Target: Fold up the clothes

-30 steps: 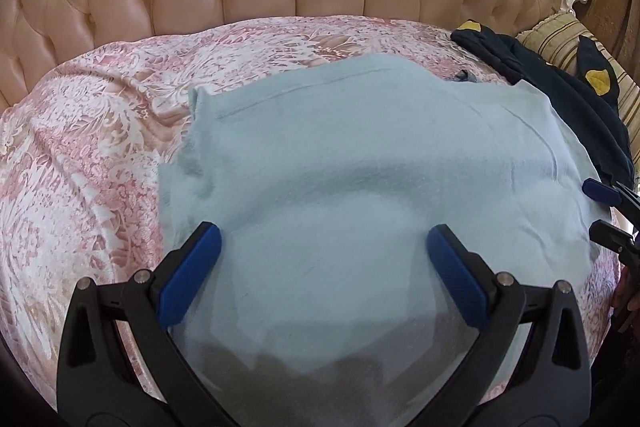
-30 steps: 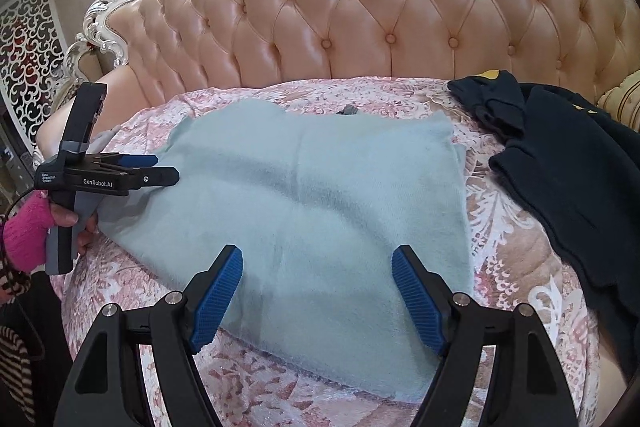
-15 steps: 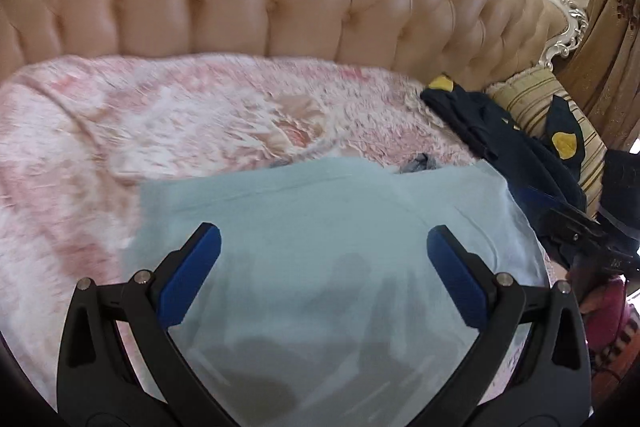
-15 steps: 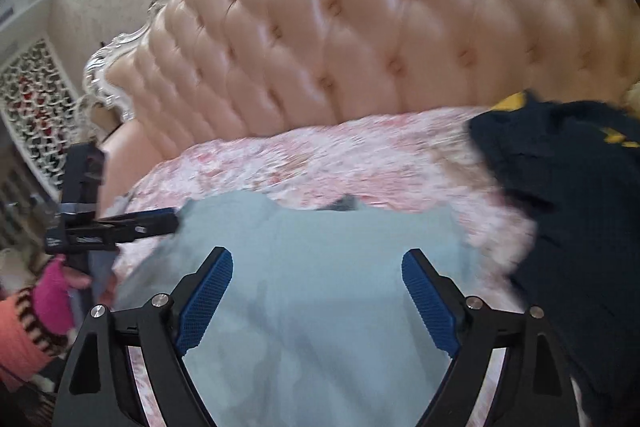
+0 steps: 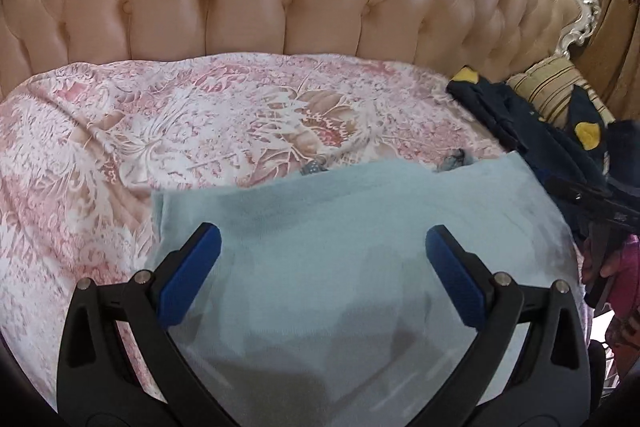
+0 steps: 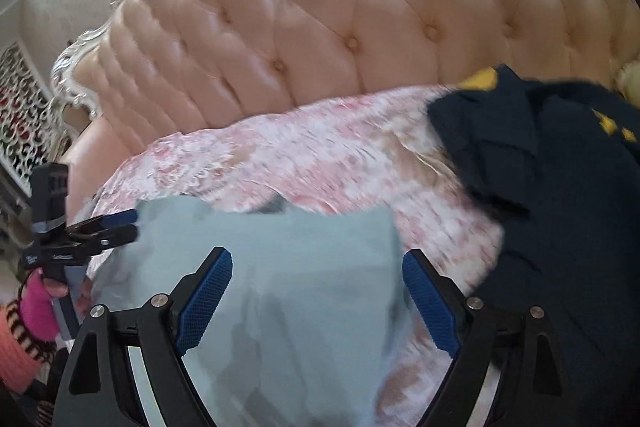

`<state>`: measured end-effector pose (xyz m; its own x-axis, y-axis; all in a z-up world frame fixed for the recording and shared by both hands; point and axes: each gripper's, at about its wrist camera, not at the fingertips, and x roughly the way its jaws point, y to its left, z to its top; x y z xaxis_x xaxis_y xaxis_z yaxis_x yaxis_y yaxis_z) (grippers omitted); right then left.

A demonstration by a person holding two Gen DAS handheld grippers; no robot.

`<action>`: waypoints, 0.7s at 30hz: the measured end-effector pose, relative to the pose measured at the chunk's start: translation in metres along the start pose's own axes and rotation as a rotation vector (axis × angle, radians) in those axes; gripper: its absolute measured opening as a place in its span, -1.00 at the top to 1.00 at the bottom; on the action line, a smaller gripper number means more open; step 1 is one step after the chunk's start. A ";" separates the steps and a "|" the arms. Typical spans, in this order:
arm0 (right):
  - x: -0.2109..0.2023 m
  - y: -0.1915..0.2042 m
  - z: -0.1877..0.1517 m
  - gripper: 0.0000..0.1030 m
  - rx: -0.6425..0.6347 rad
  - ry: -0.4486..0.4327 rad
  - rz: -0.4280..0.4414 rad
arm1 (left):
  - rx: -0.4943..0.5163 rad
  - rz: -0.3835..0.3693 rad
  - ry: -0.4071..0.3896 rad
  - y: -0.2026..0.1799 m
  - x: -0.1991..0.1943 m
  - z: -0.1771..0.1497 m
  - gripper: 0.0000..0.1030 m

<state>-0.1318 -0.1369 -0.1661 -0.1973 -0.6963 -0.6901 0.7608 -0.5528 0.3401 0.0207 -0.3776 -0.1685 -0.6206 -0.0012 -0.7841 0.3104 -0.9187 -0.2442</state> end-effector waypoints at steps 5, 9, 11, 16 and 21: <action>0.029 0.025 0.016 -0.72 -0.122 0.074 -0.006 | -0.036 0.010 0.034 0.016 0.013 0.000 -0.99; 0.049 0.005 0.013 -0.72 -0.081 0.169 -0.035 | -0.042 -0.006 0.033 0.020 0.015 -0.001 -0.99; 0.043 -0.005 0.013 -0.72 -0.035 0.162 0.000 | -0.044 -0.010 0.032 0.021 0.014 -0.002 -0.99; 0.000 -0.002 0.004 -0.73 -0.067 0.142 -0.137 | -0.073 0.017 -0.013 0.022 -0.014 -0.005 -0.99; -0.063 0.025 -0.036 -0.79 -0.082 0.048 -0.016 | -0.061 -0.040 -0.050 0.014 -0.070 -0.043 -0.99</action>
<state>-0.0779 -0.0898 -0.1372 -0.1818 -0.6637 -0.7256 0.8062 -0.5231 0.2765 0.0993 -0.3738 -0.1413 -0.6683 0.0134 -0.7437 0.3274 -0.8925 -0.3103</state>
